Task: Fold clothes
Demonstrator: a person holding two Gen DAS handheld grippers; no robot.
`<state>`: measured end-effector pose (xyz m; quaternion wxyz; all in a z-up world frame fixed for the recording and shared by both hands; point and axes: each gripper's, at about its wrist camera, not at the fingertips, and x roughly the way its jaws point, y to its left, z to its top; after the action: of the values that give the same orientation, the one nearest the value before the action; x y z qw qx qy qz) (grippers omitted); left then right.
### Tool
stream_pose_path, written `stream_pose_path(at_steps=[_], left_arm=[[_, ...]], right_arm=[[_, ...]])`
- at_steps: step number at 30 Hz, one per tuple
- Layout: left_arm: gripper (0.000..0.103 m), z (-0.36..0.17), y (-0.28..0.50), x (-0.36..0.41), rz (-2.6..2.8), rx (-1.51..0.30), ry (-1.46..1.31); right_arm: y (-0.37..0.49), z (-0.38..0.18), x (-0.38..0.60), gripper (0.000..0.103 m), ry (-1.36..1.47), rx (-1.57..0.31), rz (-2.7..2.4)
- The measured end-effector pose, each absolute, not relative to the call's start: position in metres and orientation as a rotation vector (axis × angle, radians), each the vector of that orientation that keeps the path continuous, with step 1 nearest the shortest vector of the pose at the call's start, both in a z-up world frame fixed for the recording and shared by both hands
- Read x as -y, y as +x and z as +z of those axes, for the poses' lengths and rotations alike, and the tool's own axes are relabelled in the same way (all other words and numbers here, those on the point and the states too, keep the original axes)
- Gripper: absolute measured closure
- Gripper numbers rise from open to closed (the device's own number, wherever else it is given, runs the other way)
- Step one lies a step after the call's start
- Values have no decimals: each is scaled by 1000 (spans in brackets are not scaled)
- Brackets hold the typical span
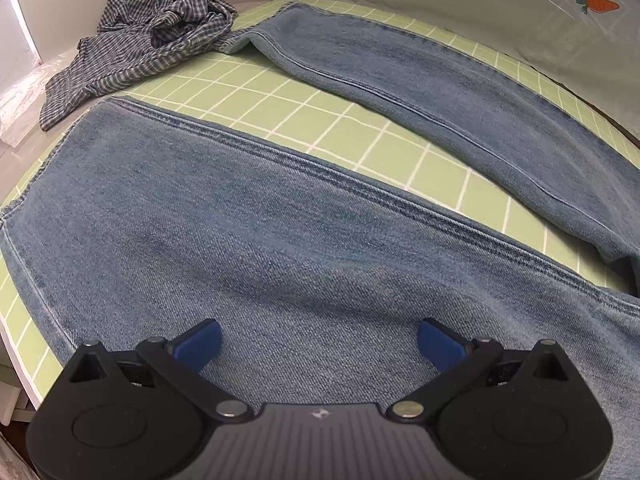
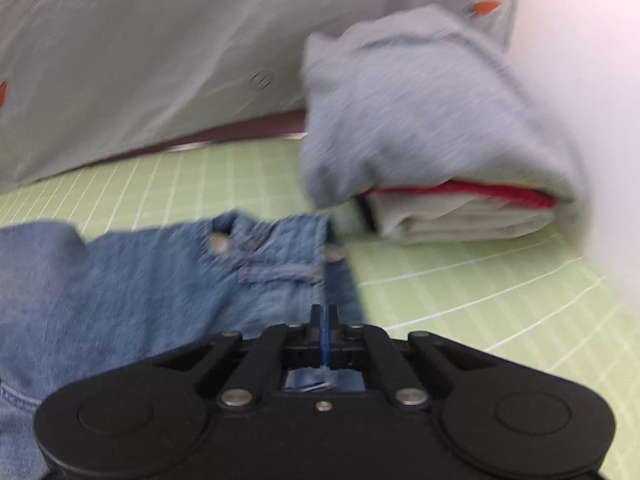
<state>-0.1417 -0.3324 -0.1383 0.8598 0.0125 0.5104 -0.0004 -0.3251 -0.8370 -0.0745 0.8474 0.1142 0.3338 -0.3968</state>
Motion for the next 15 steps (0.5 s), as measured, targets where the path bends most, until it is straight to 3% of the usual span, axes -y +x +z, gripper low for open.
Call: stream_pose_path(at_steps=[4, 6, 7, 8, 13, 15], left_arm=[[0, -138, -142, 333, -3, -1062, 28], [0, -138, -141, 332, -6, -1064, 29], [0, -138, -141, 332, -7, -1064, 30], [0, -138, -141, 332, -7, -1064, 30], [0, -138, -142, 332, -7, -1060, 30], [0, -138, -143, 331, -8, -1059, 30]], right_arm=[[-333, -81, 849, 102, 346, -701, -809], [-331, -88, 849, 92, 372, -711, -776], [-327, -92, 846, 76, 361, -722, -766], [-322, -96, 842, 66, 347, -732, -757], [-306, -109, 847, 62, 363, -747, -737], [-303, -114, 852, 54, 368, -743, -731]])
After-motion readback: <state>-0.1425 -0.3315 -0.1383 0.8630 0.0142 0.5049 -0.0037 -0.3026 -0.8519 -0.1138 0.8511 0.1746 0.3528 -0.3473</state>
